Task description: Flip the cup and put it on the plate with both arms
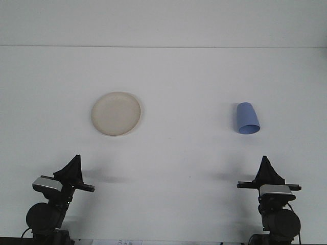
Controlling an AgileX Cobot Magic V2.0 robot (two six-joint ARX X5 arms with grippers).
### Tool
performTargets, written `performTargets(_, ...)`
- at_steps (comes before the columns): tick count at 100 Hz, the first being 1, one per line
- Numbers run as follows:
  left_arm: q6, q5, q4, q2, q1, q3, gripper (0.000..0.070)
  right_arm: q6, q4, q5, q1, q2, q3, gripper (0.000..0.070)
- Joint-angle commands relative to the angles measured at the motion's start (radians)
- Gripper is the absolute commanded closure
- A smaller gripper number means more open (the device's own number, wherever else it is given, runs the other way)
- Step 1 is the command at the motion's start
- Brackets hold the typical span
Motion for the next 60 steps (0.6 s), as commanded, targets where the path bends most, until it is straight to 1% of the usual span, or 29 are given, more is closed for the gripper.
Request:
performTargets(1, 0.001, 0.004, 0.011, -0.001, 0.0, -0.019, 0.0683, -0.002, 0.014, 0.003, 0.001, -0.001, -0.002, 0.07)
performTargets(14, 0.001, 0.004, 0.011, -0.001, 0.0, -0.019, 0.0683, 0.002, 0.004, 0.002, 0.001, -0.001, 0.003, 0.07)
performTargets(24, 0.001, 0.004, 0.011, -0.001, 0.0, -0.019, 0.0683, 0.021, -0.077, 0.003, 0.001, 0.0, 0.051, 0.07)
performTargets(41, 0.001, 0.004, 0.011, -0.001, 0.0, -0.019, 0.0683, 0.021, -0.271, 0.003, 0.001, 0.059, 0.235, 0.07)
performTargets(60, 0.001, 0.004, 0.011, -0.001, 0.0, -0.019, 0.0683, 0.002, -0.5, -0.002, 0.001, 0.254, 0.471, 0.07)
